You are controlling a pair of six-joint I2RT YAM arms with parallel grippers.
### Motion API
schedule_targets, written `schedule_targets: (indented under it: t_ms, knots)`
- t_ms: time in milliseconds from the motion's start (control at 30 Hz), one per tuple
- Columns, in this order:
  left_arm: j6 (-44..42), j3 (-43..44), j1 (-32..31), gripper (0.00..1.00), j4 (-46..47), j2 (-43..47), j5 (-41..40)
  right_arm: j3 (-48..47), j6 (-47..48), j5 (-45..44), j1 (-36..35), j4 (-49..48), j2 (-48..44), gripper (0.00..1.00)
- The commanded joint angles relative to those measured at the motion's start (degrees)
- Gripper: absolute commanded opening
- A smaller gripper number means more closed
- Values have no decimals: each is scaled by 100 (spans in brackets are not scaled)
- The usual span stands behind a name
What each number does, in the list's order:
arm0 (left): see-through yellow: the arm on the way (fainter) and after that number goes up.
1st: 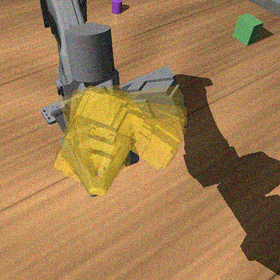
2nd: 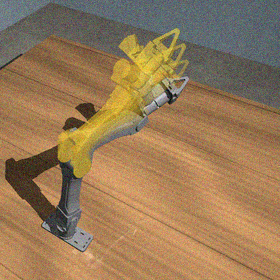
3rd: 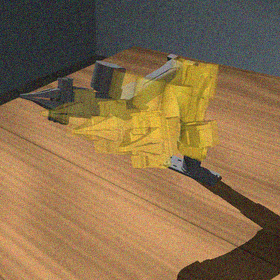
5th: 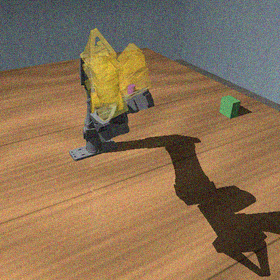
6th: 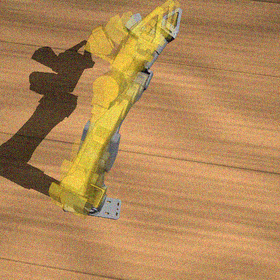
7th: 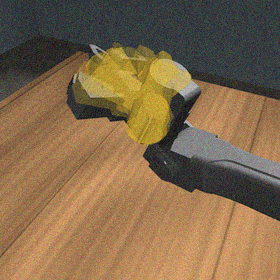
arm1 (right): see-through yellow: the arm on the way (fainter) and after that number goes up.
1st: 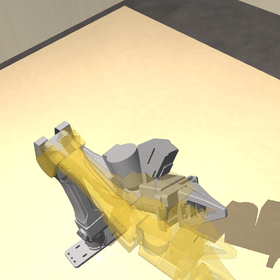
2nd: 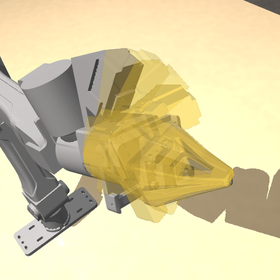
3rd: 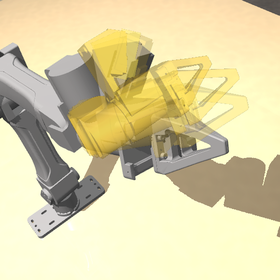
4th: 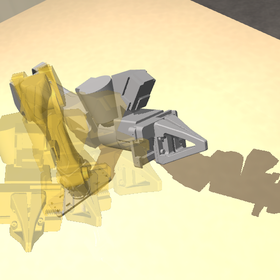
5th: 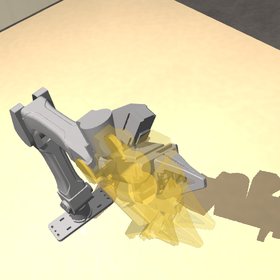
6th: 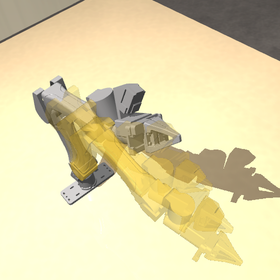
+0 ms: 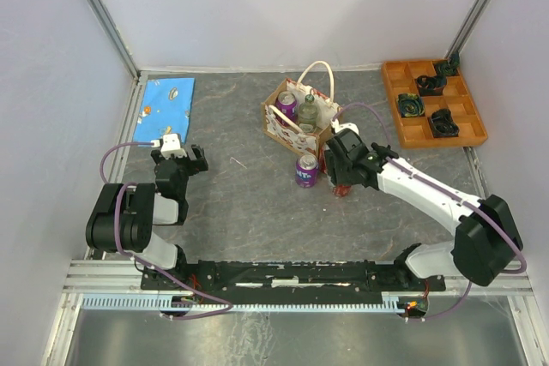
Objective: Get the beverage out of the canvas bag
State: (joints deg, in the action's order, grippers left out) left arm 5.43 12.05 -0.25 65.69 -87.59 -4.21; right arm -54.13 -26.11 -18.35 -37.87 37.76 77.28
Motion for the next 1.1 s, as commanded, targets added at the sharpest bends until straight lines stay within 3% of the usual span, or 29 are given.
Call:
schedule_targets:
  t_ms: [0, 133, 167, 500, 733, 1067]
  knots:
    - [-388, 135, -36, 99, 174, 59, -83, -341, 27, 258, 59, -264, 159, 42]
    - [-392, 131, -36, 99, 180, 67, -81, -435, 44, 152, 66, -85, 188, 97]
    - [-394, 131, -39, 99, 183, 67, -80, -459, 45, 99, 65, -47, 177, 99]
    - [-394, 130, -39, 99, 189, 59, -84, -1643, 644, -531, 61, 458, -20, 99]
    - [-398, 131, -36, 99, 186, 66, -91, -3030, 1162, -633, 274, 7, 718, 99]
    - [-392, 131, -41, 99, 190, 58, -83, -5919, 1698, 54, 560, -142, 3228, 73]
